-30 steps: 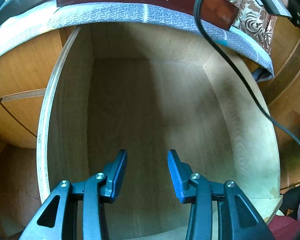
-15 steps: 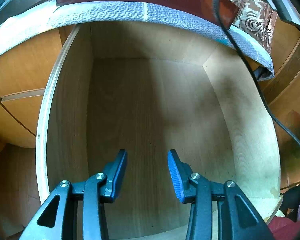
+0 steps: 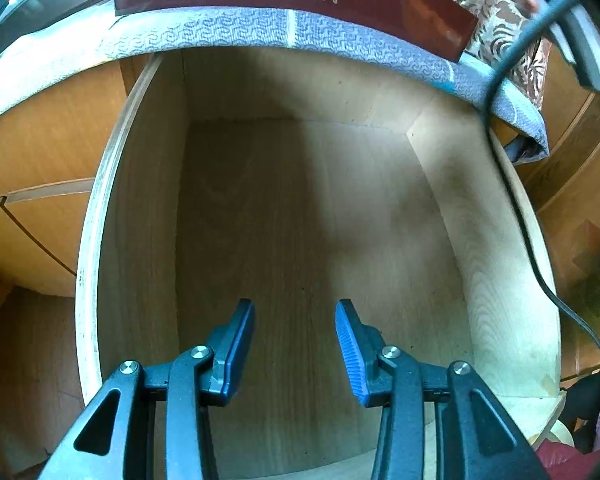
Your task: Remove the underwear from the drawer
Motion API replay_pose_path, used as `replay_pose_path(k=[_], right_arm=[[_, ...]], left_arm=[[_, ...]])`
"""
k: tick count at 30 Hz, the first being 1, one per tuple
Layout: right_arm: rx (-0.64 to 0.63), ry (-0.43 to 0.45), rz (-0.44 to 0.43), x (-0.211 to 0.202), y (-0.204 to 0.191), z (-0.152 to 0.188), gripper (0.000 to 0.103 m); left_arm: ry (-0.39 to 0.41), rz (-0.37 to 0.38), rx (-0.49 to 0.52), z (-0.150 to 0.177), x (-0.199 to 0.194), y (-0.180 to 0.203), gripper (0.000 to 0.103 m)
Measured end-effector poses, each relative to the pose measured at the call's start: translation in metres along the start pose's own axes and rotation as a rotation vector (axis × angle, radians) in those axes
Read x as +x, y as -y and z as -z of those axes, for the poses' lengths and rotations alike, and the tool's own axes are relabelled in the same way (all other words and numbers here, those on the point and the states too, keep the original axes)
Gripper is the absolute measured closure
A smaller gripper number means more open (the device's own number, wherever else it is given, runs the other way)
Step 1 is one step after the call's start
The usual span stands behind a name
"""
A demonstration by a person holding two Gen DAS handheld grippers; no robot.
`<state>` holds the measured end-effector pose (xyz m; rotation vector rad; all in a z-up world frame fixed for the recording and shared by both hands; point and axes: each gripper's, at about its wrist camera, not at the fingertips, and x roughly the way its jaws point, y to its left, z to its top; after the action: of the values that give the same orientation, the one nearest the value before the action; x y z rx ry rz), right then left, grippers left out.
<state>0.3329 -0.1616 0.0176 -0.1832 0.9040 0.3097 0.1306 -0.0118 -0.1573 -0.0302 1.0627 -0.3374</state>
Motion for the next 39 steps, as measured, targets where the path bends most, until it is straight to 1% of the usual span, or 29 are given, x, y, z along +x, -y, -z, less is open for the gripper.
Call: replay_pose_path(k=[1, 2, 4, 6, 7, 11, 15, 18, 23, 26, 29, 31, 33, 35, 36, 38, 39], right_arm=[[0.024, 0.018, -0.019, -0.008, 0.003, 0.004, 0.028], [0.037, 0.033, -0.032, -0.015, 0.005, 0.009, 0.018], [0.056, 0.077, -0.041, -0.035, 0.006, 0.027, 0.011], [0.057, 0.099, -0.041, -0.050, 0.004, 0.045, 0.008], [0.056, 0.104, -0.035, -0.054, 0.002, 0.052, 0.001], [0.050, 0.115, 0.010, -0.074, -0.007, 0.088, 0.000], [0.101, 0.120, 0.035, -0.085, -0.012, 0.123, 0.000], [0.162, 0.115, 0.033, -0.089, -0.013, 0.143, 0.000], [0.232, 0.129, 0.026, -0.102, -0.023, 0.177, 0.000], [0.253, 0.154, 0.071, -0.113, -0.034, 0.195, 0.000], [0.272, 0.168, 0.109, -0.123, -0.046, 0.207, 0.000], [0.309, 0.147, 0.159, -0.127, -0.055, 0.217, 0.000], [0.330, 0.101, 0.199, -0.130, -0.064, 0.226, 0.000], [0.324, 0.067, 0.210, -0.131, -0.073, 0.233, 0.000], [0.302, 0.057, 0.196, -0.134, -0.080, 0.239, 0.000], [0.290, 0.070, 0.194, -0.139, -0.090, 0.248, 0.000], [0.280, 0.094, 0.204, -0.144, -0.097, 0.256, 0.000]], left_arm=[[0.006, -0.001, 0.000, 0.000, -0.002, 0.000, 0.061], [0.010, -0.002, 0.000, 0.001, -0.003, -0.001, 0.061], [0.019, -0.017, 0.007, 0.001, -0.006, 0.001, 0.061], [0.030, -0.031, 0.016, 0.002, -0.009, 0.003, 0.061], [0.037, -0.038, 0.022, 0.001, -0.012, 0.005, 0.061], [0.078, -0.065, 0.038, -0.002, -0.026, 0.010, 0.061], [0.115, -0.099, 0.056, -0.006, -0.042, 0.012, 0.061], [0.139, -0.126, 0.045, -0.010, -0.055, 0.008, 0.061], [0.222, -0.159, 0.017, -0.018, -0.090, 0.001, 0.060], [0.263, -0.184, -0.006, -0.019, -0.109, 0.002, 0.060], [0.298, -0.203, -0.020, -0.014, -0.124, 0.007, 0.059], [0.317, -0.219, -0.024, -0.009, -0.133, 0.012, 0.059], [0.329, -0.232, -0.039, -0.001, -0.140, 0.017, 0.059], [0.349, -0.239, -0.065, 0.009, -0.151, 0.021, 0.059], [0.364, -0.237, -0.080, 0.015, -0.157, 0.022, 0.059], [0.382, -0.238, -0.091, 0.027, -0.164, 0.023, 0.059], [0.392, -0.247, -0.097, 0.033, -0.169, 0.023, 0.059]])
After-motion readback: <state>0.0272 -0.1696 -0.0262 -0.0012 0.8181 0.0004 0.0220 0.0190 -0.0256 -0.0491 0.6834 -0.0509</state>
